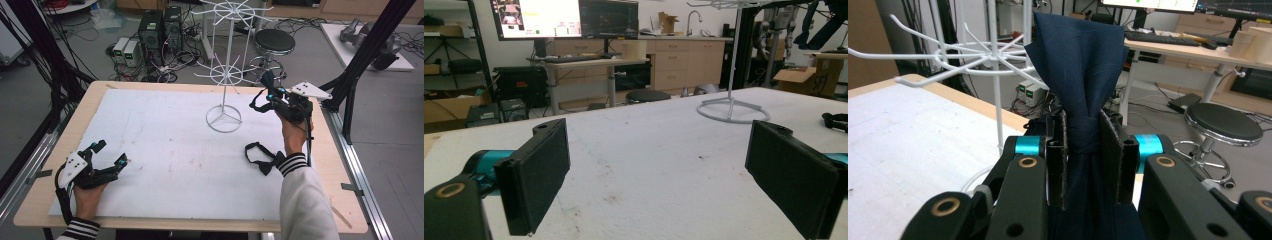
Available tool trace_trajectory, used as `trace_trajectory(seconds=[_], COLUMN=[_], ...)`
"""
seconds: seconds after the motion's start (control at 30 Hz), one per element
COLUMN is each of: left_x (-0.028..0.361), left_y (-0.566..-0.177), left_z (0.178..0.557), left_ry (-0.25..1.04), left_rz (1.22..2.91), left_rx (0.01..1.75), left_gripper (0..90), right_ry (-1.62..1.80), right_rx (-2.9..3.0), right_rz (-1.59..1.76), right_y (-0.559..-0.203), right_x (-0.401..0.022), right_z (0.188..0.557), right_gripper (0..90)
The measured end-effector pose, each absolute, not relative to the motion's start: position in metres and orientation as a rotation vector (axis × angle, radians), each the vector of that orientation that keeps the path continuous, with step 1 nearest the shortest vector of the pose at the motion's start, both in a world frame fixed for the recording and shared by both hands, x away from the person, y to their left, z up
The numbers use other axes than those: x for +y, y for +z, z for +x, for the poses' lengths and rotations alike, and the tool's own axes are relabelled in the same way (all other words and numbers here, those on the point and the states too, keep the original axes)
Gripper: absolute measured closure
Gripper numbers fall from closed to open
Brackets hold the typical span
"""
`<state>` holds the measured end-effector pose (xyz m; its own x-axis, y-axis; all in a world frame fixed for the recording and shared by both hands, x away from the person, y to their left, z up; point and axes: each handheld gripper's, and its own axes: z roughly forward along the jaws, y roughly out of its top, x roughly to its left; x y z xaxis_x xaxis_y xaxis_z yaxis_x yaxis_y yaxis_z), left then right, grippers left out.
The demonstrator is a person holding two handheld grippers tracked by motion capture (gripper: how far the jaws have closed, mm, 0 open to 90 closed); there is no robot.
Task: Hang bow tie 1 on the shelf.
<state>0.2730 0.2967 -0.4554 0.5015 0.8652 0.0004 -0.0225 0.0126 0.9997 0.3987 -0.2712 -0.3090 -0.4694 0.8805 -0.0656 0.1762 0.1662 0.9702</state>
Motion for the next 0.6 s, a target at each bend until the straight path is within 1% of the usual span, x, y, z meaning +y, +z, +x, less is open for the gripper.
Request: trace_trajectory(seconds=[0.43,0.6], left_x=[0.297,0.297], left_y=[-0.455,-0.455], left_z=[0.273,0.273], left_ry=[0.823,0.823], left_rz=[1.391,1.390], left_rx=[0.801,0.800], left_gripper=[11.1,11.2], right_ry=[1.386,1.408], right_rx=[1.773,1.775], right_rz=[0.969,0.940], right_y=[-0.301,-0.292], right_x=[-0.266,-0.260], right_z=[0.389,0.382], right_gripper=[74.8,74.8])
